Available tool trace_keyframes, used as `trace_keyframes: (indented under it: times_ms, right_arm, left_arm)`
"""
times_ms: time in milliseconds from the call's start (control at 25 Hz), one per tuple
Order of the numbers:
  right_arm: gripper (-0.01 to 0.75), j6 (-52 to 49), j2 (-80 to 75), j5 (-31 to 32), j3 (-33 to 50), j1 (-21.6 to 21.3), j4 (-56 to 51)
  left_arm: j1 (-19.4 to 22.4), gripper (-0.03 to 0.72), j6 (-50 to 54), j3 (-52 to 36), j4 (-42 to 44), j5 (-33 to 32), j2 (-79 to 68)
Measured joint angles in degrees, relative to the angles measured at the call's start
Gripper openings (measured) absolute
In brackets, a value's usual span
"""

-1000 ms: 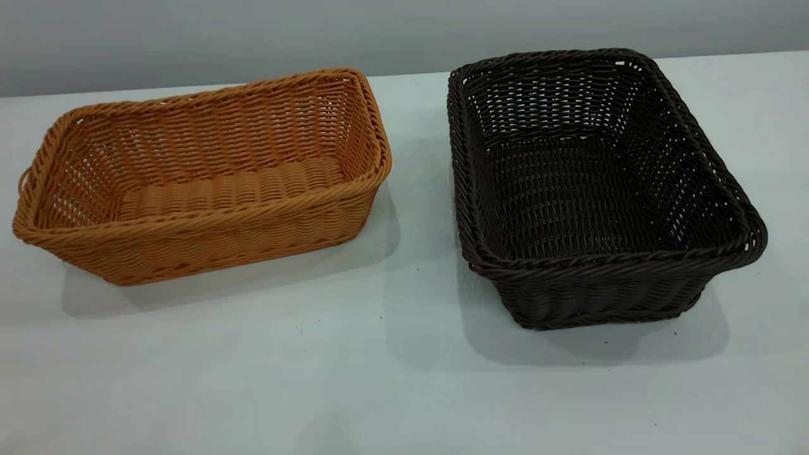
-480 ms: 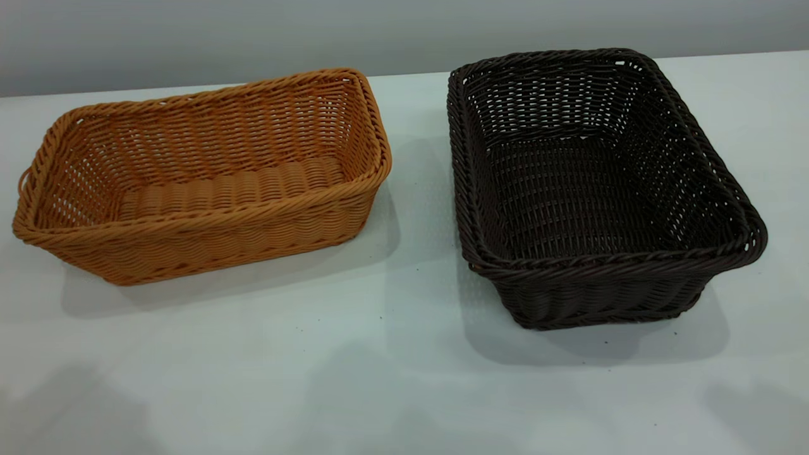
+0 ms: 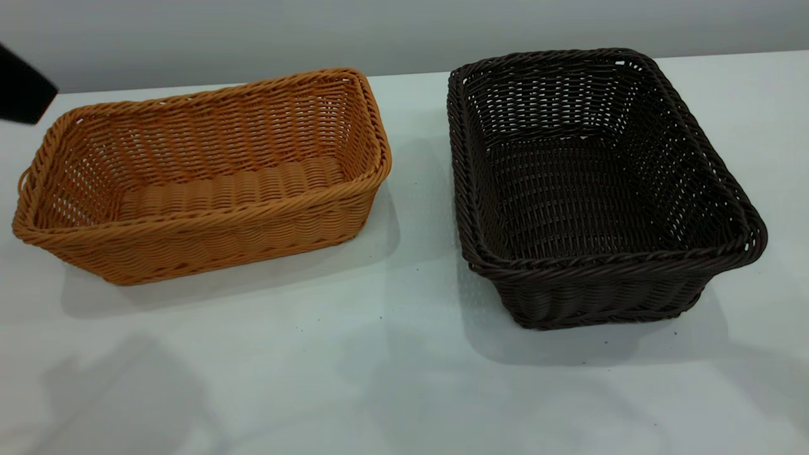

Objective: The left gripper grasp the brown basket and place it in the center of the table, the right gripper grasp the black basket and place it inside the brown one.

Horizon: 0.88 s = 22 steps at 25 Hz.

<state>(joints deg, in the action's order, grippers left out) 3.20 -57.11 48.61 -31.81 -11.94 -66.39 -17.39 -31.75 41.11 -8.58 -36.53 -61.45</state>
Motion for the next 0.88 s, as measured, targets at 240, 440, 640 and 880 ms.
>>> trace_keyframes:
  times_ms: [240,440,640,880]
  right_arm:
    - [0.493,-1.18,-8.31,-5.68,4.63,5.13,-2.47]
    - [0.493,-1.00,-14.17,-16.59,6.26,16.40,-11.00]
    - [0.493,0.35,-21.15,-27.35,6.26,27.74,-21.12]
    - [0.493,4.54,-29.08,-30.49,5.95,34.47,-32.17]
  left_arm:
    - [0.00,0.491,0.00,-0.05,0.06,1.27,0.00]
    - [0.00,0.491,0.00,-0.05,0.06,1.34,0.00]
    - [0.00,0.491,0.00,-0.05,0.06,1.34,0.05]
    - [0.00,0.491,0.00,-0.05,0.06,1.29,0.05]
